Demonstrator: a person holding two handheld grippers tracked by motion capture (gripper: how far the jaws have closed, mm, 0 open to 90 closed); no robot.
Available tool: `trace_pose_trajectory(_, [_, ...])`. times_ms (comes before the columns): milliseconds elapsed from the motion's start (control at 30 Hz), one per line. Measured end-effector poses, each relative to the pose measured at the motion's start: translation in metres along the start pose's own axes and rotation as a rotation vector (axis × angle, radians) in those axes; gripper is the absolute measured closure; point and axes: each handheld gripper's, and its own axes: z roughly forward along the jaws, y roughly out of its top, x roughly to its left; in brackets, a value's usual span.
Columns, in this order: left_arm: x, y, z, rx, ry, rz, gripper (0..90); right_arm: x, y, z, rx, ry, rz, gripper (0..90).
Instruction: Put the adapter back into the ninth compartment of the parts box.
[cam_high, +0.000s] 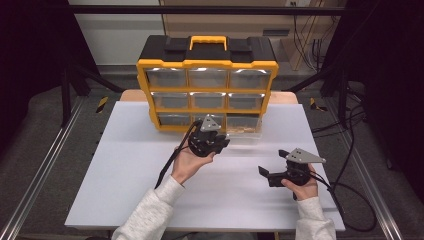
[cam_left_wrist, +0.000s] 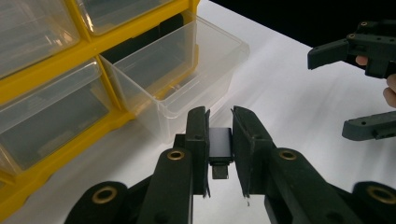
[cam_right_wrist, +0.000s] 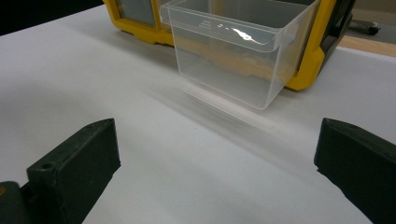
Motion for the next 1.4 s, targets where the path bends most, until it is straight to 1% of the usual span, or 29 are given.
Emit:
trace_pose_trajectory(533, [0.001,0.012,0.004,-0.011,0.0,0.009,76.2,0.0,0.0,0.0,0.001,0.001,0.002,0.5])
trace_pose_trajectory(933, [0.003,0.021,0.007,-0.025,0.001,0.002,76.2,0.0,0.0,-0.001,0.001,0.001,0.003,0.5])
trace_pose_trajectory(1133, [0.007,0.023,0.009,-0.029,0.0,-0.006,76.2,0.0,0.0,0.0,0.002,0.001,0.003,0.6])
trace_pose_trajectory(1400, [0.01,0.029,0.011,-0.035,0.007,-0.008,76.2,0.0,-0.001,0.0,0.003,0.002,0.003,0.6])
